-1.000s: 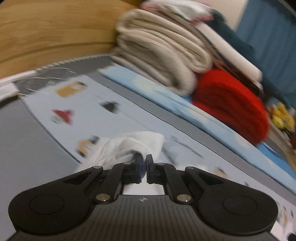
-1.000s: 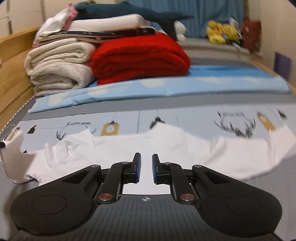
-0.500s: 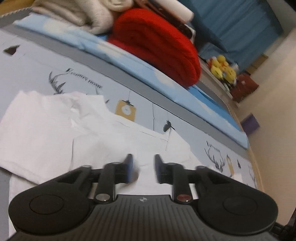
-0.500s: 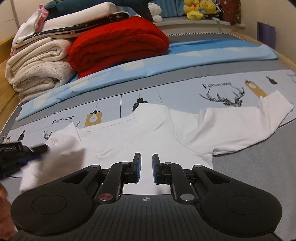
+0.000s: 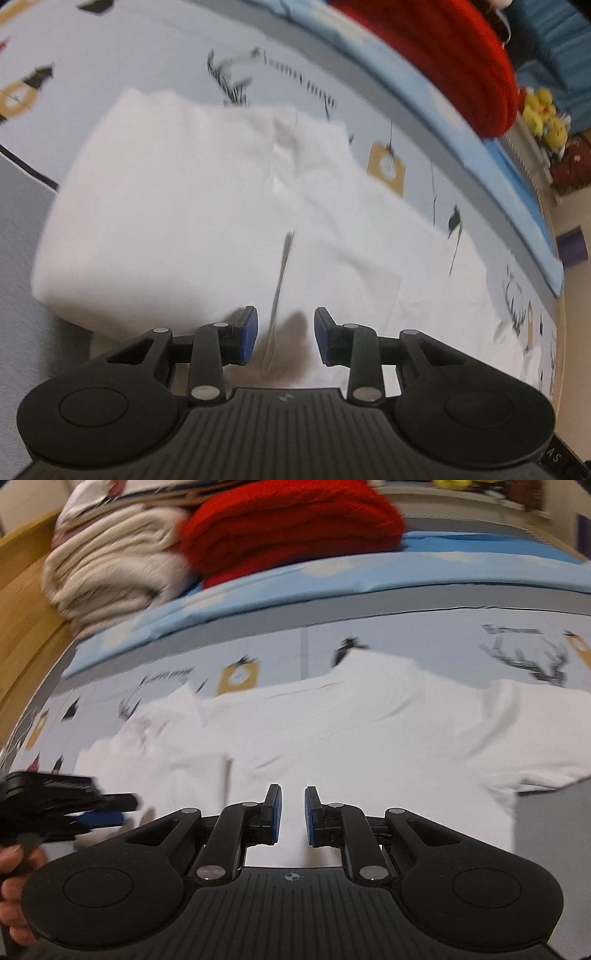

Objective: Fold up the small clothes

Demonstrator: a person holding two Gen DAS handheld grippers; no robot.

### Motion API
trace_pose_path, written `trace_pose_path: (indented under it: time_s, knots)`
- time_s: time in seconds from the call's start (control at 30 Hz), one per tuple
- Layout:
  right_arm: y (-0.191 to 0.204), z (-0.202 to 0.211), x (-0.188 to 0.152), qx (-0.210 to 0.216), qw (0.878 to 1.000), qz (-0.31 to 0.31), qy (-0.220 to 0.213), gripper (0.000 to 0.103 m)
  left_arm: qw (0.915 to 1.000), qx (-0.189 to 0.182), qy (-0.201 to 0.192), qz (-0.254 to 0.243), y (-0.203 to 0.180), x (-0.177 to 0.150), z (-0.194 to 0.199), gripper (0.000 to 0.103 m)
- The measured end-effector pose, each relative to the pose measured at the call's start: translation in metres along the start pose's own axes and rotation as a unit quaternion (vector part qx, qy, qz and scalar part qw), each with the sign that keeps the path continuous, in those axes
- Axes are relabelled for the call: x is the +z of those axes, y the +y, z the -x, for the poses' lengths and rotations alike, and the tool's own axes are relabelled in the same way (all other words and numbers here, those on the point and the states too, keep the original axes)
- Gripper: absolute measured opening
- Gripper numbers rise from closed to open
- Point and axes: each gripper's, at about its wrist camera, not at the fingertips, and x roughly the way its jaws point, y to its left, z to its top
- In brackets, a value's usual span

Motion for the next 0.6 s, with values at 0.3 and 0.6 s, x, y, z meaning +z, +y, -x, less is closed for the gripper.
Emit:
trace_pose_path:
  time_s: [0.3,0.6]
  knots:
    - [0.035,-0.012,-0.01,0.057,0.995,0.077,0.006,0.035,0.9966,-0.074,-0.011,-0.035,-0.012,-0.001,0.012,0.002]
    - [0.071,-0.005,-0.023,0.051,0.98,0.19,-0.036,0.045,0.9597,-0.249,-0.004,-0.13,-0.06,-0.017,0.034,0.001]
